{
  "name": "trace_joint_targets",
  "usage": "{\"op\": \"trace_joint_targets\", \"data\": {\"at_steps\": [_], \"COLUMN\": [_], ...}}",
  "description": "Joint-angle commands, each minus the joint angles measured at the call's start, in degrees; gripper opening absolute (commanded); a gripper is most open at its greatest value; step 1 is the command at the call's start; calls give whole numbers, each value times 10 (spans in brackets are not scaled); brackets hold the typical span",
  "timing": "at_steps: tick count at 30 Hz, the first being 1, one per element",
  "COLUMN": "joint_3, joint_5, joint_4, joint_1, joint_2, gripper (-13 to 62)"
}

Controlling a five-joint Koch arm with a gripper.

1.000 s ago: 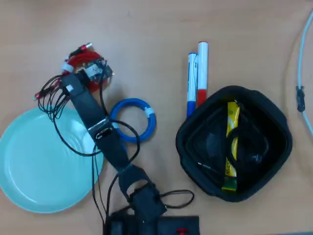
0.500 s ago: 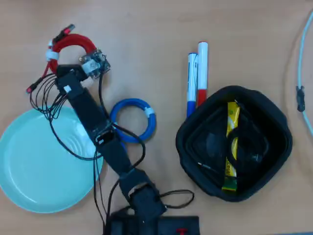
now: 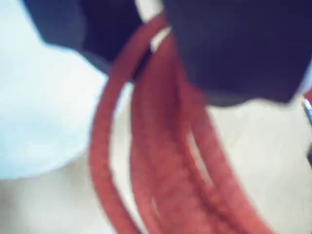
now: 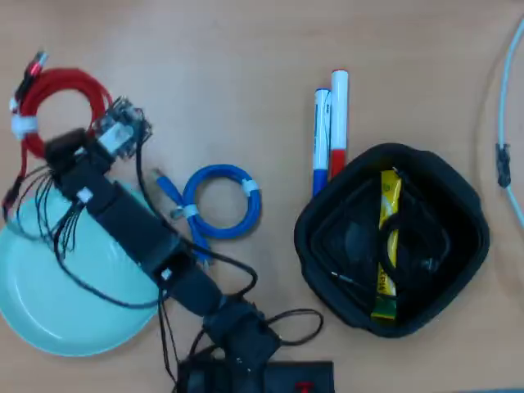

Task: Put a black charging cable in a black bowl and put a red charging cable in a green bowl

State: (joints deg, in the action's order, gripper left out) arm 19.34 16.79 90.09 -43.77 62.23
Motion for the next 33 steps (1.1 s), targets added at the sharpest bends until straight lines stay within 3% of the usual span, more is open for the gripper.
{"op": "trace_joint_targets", "data": {"at_steps": [1,9,16,26,33], "joint_3": [-54,-53,40,126,317], "joint_5": [-7,-2,-1,18,18], "joint_4": [49,114,162,81,-62], "joint_1": [47,160,172,176,179], "joint_2": [74,120,120,120,182], "gripper": [-67,-67,-67,-66,-67]}}
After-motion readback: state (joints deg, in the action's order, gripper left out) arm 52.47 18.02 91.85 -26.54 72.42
